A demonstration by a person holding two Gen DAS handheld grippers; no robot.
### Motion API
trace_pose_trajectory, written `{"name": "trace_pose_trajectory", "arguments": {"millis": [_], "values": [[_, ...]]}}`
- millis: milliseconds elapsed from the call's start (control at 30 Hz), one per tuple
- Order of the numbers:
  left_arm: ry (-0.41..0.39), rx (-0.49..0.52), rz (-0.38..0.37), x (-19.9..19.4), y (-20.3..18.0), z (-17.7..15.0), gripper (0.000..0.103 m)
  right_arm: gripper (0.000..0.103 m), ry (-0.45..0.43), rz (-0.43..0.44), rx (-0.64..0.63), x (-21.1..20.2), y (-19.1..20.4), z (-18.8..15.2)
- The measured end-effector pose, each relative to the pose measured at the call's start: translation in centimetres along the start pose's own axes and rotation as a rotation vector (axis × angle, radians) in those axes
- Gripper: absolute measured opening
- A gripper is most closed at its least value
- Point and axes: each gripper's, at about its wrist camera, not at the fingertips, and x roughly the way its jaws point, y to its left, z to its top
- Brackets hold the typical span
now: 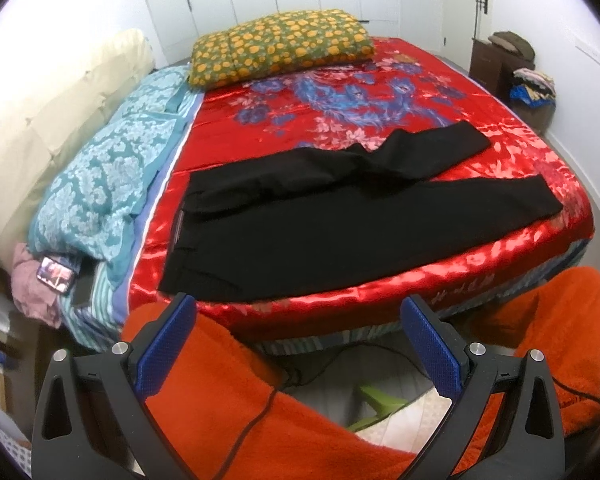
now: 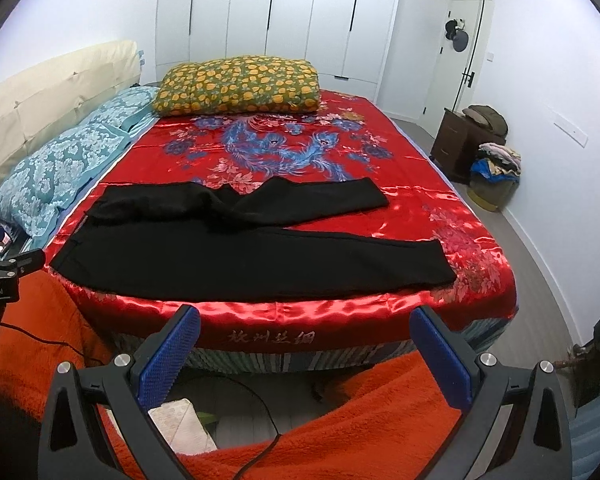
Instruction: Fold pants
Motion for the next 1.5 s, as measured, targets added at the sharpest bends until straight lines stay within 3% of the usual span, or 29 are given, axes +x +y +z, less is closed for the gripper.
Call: {"name": "trace_pose_trajectory", "arguments": {"millis": [1500], "values": [[0.054, -0.013, 0.019, 2.2, 0.7, 0.4, 0.102, 0.103, 0.038, 0.063, -0.031, 2.7, 1.3, 0.9]]}}
